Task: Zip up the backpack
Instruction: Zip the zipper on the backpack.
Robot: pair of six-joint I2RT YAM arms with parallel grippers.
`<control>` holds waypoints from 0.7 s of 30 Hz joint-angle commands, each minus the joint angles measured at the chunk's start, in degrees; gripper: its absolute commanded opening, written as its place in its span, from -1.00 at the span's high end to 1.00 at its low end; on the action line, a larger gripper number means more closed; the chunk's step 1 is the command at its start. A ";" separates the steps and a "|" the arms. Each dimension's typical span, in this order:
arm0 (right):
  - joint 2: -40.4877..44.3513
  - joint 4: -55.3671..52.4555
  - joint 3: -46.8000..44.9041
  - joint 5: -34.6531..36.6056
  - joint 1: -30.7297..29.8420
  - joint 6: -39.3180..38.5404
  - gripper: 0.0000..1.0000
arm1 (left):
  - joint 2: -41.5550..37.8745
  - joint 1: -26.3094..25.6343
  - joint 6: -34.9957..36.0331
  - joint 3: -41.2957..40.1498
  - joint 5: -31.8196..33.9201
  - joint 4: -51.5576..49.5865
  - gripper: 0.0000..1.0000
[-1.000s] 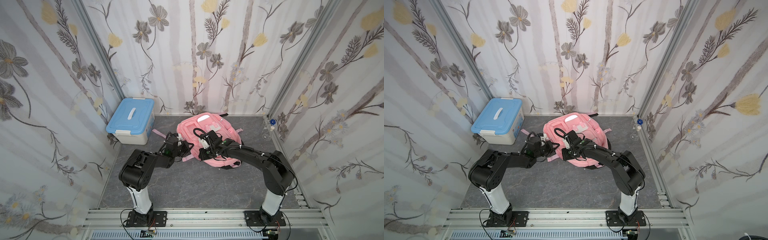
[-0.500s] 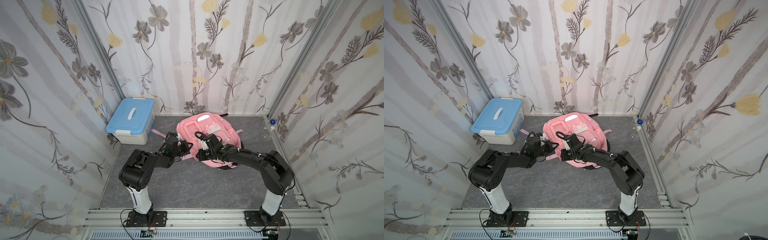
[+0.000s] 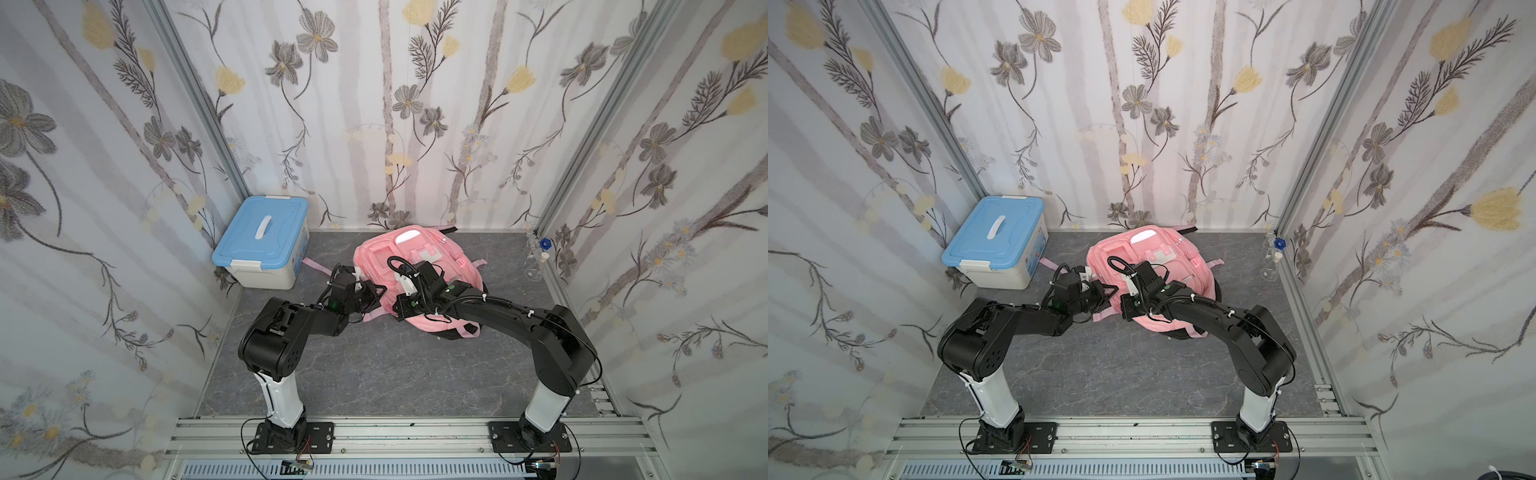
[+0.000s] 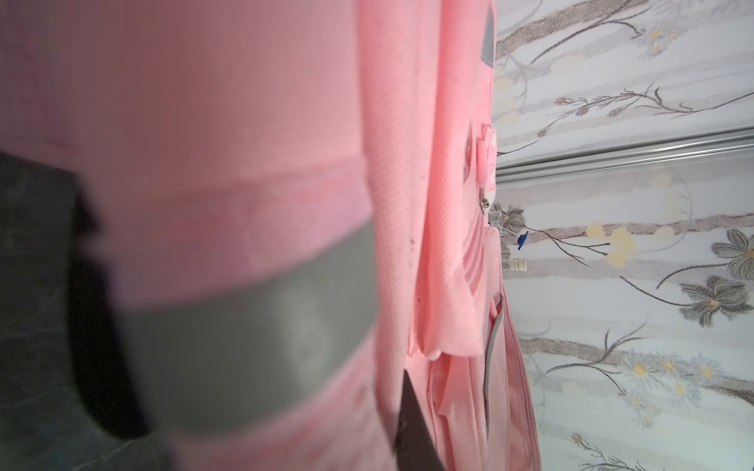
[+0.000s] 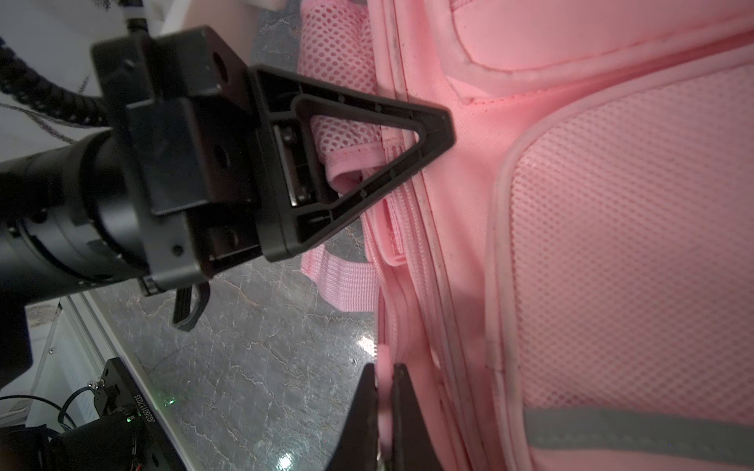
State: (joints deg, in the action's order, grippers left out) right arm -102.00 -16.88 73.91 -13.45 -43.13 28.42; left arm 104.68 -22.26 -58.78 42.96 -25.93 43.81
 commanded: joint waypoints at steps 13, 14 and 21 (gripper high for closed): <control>-5.56 16.19 5.18 -6.81 -1.65 2.16 1.00 | -0.12 -0.70 -0.01 0.22 -4.57 3.82 1.00; -5.58 16.24 5.19 -5.95 -1.60 1.85 1.00 | -0.37 -0.68 0.06 0.11 -4.41 3.84 1.00; -3.94 11.51 4.81 -4.03 -0.04 -0.92 1.00 | -4.82 -0.72 1.85 -2.11 -1.10 -2.22 1.00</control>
State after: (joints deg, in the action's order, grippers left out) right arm -107.33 -16.88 78.04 -15.55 -43.48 29.43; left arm 101.71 -22.26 -57.52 41.45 -22.92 41.54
